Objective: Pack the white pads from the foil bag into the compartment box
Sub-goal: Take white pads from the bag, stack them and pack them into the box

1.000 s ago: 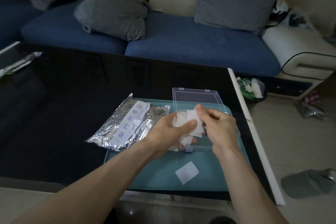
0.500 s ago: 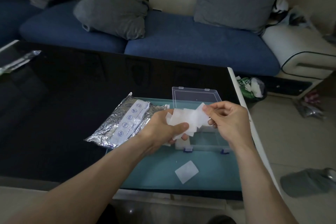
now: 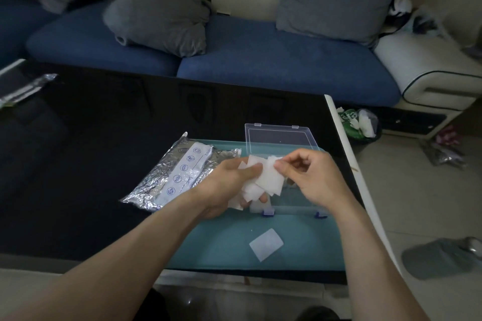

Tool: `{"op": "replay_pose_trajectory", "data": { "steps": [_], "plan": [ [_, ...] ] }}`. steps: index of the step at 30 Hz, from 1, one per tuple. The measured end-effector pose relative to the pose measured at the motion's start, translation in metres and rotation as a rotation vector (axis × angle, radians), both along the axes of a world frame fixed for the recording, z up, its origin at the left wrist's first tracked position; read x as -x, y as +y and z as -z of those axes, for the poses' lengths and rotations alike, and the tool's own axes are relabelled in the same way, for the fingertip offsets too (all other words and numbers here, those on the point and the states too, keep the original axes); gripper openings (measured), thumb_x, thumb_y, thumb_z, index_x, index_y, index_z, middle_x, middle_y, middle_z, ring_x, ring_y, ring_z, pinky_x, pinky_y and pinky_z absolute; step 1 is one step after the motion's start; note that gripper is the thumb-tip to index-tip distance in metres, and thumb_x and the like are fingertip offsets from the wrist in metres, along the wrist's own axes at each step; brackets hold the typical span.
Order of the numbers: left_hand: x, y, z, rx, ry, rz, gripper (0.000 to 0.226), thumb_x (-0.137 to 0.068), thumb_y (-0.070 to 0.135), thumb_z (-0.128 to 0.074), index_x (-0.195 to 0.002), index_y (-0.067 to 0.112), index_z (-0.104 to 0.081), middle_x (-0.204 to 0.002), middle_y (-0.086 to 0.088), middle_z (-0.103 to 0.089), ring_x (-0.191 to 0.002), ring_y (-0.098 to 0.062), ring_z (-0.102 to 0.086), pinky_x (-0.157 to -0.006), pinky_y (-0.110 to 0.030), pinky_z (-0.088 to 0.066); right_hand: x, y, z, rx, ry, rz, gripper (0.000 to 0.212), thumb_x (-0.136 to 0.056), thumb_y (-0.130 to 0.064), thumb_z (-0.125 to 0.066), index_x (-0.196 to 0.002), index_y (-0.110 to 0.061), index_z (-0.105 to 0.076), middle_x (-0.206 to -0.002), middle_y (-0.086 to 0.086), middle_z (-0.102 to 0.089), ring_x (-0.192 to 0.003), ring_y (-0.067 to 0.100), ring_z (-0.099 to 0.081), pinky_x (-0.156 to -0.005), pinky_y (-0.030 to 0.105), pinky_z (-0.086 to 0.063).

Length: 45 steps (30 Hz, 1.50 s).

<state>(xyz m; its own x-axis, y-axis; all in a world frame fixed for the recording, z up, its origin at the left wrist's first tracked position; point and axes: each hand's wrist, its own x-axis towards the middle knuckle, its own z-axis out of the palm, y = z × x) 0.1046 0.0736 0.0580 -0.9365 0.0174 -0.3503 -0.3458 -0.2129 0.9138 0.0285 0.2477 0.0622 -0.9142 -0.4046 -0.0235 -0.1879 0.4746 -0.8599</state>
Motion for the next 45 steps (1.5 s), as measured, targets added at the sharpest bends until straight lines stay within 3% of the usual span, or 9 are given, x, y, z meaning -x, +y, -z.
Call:
{"op": "replay_pose_trajectory", "data": {
  "steps": [7, 12, 17, 21, 24, 29, 34, 40, 45],
  "plan": [
    [0.002, -0.001, -0.001, -0.025, -0.06, 0.014, 0.031, -0.107, 0.028, -0.039, -0.11, 0.004, -0.059, -0.072, -0.023, -0.067, -0.053, -0.027, -0.052, -0.045, -0.029, -0.033, -0.001, 0.003, -0.009, 0.257, -0.182, 0.048, 0.011, -0.085, -0.023, -0.076, -0.09, -0.015, -0.073, -0.078, 0.005, -0.076, -0.062, 0.014, -0.066, -0.059, 0.031, -0.054],
    [0.001, 0.001, -0.003, -0.235, -0.112, 0.115, 0.052, -0.107, 0.041, -0.03, -0.131, 0.001, -0.052, -0.099, -0.025, -0.066, -0.065, -0.031, -0.063, -0.041, -0.024, -0.037, -0.011, -0.01, -0.004, 0.132, -0.038, -0.011, 0.016, -0.081, -0.022, -0.081, -0.094, -0.015, -0.077, -0.08, -0.001, -0.075, -0.065, 0.003, -0.067, -0.057, 0.016, -0.051],
    [0.0, -0.003, -0.002, -0.264, -0.112, 0.124, 0.052, -0.106, 0.044, -0.029, -0.128, 0.004, -0.055, -0.094, -0.022, -0.066, -0.064, -0.031, -0.062, -0.04, -0.024, -0.039, -0.013, -0.017, -0.001, -0.013, 0.017, -0.106, 0.027, -0.083, -0.027, -0.08, -0.108, -0.019, -0.075, -0.087, -0.001, -0.066, -0.063, 0.002, -0.056, -0.053, 0.015, -0.047],
    [-0.001, -0.003, -0.003, -0.257, -0.124, 0.124, 0.049, -0.107, 0.043, -0.028, -0.124, 0.008, -0.057, -0.096, -0.023, -0.067, -0.064, -0.029, -0.061, -0.041, -0.024, -0.036, -0.011, -0.014, -0.003, 0.052, 0.042, -0.072, 0.008, -0.084, -0.025, -0.079, -0.09, -0.025, -0.074, -0.09, -0.004, -0.071, -0.071, -0.002, -0.061, -0.056, 0.015, -0.049],
    [0.0, -0.004, -0.002, -0.15, -0.121, 0.092, 0.049, -0.108, 0.038, -0.029, -0.126, 0.002, -0.056, -0.097, -0.023, -0.07, -0.059, -0.025, -0.062, -0.042, -0.025, -0.036, -0.006, -0.008, -0.003, 0.103, 0.005, -0.024, 0.006, -0.087, -0.026, -0.077, -0.092, -0.023, -0.074, -0.086, -0.009, -0.074, -0.079, 0.003, -0.067, -0.067, 0.019, -0.052],
    [0.002, -0.005, 0.001, -0.101, -0.12, 0.015, 0.048, -0.108, 0.032, -0.032, -0.126, -0.006, -0.056, -0.106, -0.034, -0.066, -0.063, -0.029, -0.061, -0.046, -0.028, -0.037, -0.004, 0.002, -0.014, 0.372, -0.221, 0.084, 0.021, -0.083, -0.025, -0.075, -0.101, -0.015, -0.073, -0.087, 0.001, -0.077, -0.067, 0.005, -0.065, -0.061, 0.025, -0.05],
    [0.003, -0.001, -0.001, -0.202, -0.164, -0.06, 0.037, -0.105, 0.032, -0.041, -0.115, 0.002, -0.061, -0.078, -0.015, -0.066, -0.06, -0.024, -0.061, -0.049, -0.029, -0.041, -0.013, -0.006, -0.012, 0.19, -0.264, 0.036, 0.018, -0.081, -0.022, -0.08, -0.096, -0.015, -0.076, -0.082, -0.003, -0.078, -0.064, 0.006, -0.069, -0.056, 0.017, -0.049],
    [0.003, -0.001, 0.004, -0.153, -0.122, -0.087, 0.029, -0.095, 0.018, -0.062, -0.118, -0.001, -0.063, -0.08, -0.009, -0.071, -0.062, -0.018, -0.064, -0.05, -0.026, -0.049, -0.01, -0.005, -0.012, 0.183, -0.266, 0.09, 0.012, -0.085, -0.021, -0.078, -0.095, -0.014, -0.077, -0.08, -0.002, -0.077, -0.061, 0.001, -0.067, -0.052, 0.012, -0.047],
    [0.005, -0.001, 0.009, -0.135, -0.112, -0.204, 0.018, -0.091, -0.002, -0.063, -0.109, 0.002, -0.066, -0.088, -0.013, -0.072, -0.063, -0.019, -0.07, -0.051, -0.026, -0.055, -0.005, 0.003, -0.011, 0.16, -0.327, 0.102, 0.009, -0.086, -0.02, -0.077, -0.095, -0.018, -0.078, -0.087, -0.002, -0.078, -0.072, 0.011, -0.07, -0.066, 0.026, -0.054]
  ]
}}
